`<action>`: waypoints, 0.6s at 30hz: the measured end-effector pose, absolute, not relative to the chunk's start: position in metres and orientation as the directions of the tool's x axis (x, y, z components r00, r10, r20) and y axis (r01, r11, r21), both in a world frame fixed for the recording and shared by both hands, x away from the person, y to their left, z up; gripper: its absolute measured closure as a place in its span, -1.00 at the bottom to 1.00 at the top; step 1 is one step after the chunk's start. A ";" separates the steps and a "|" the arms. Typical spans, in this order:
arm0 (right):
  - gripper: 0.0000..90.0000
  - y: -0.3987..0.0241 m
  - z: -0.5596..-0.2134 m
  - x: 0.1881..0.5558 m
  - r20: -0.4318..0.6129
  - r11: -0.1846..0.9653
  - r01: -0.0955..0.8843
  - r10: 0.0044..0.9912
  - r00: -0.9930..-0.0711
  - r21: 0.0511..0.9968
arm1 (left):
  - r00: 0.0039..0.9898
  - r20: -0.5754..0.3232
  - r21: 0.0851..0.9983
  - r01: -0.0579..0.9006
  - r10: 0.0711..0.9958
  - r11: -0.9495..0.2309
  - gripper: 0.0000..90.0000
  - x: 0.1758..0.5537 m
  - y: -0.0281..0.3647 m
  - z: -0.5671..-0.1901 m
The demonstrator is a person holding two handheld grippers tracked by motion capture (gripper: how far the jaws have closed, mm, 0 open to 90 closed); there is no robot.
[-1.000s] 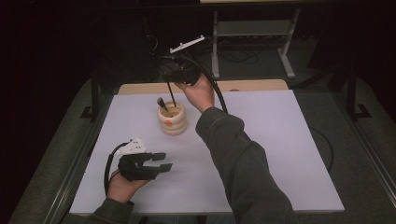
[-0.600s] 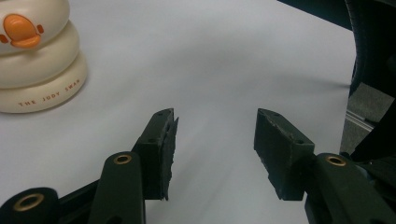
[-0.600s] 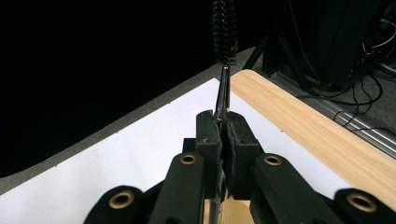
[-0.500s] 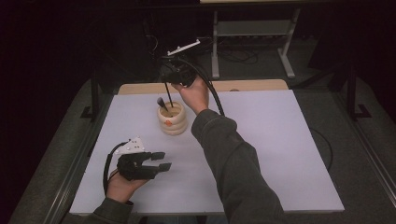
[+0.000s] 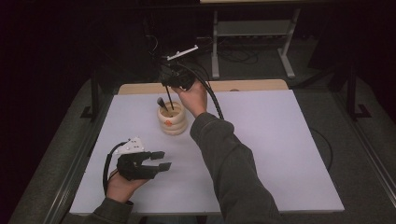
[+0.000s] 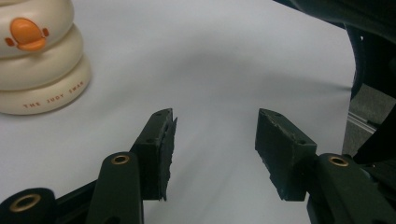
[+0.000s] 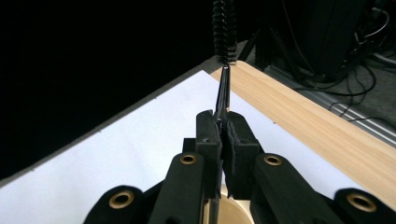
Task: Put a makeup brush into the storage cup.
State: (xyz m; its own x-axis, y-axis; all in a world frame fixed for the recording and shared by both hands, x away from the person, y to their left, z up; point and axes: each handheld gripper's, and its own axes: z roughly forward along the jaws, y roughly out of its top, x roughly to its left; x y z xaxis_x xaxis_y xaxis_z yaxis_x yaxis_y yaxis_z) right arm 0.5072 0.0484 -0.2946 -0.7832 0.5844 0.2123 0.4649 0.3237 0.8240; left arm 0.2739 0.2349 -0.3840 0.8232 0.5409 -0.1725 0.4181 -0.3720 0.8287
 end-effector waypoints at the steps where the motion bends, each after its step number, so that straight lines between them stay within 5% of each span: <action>1: 0.88 0.048 -0.296 0.508 0.207 0.329 0.460 0.581 -0.787 0.825 | 0.821 -0.172 0.831 0.418 0.545 -0.368 0.03 0.274 0.236 -0.383; 18: 0.87 0.042 -0.313 0.511 0.231 0.299 0.481 0.598 -0.768 0.824 | 0.819 -0.178 0.830 0.423 0.546 -0.364 0.02 0.274 0.236 -0.384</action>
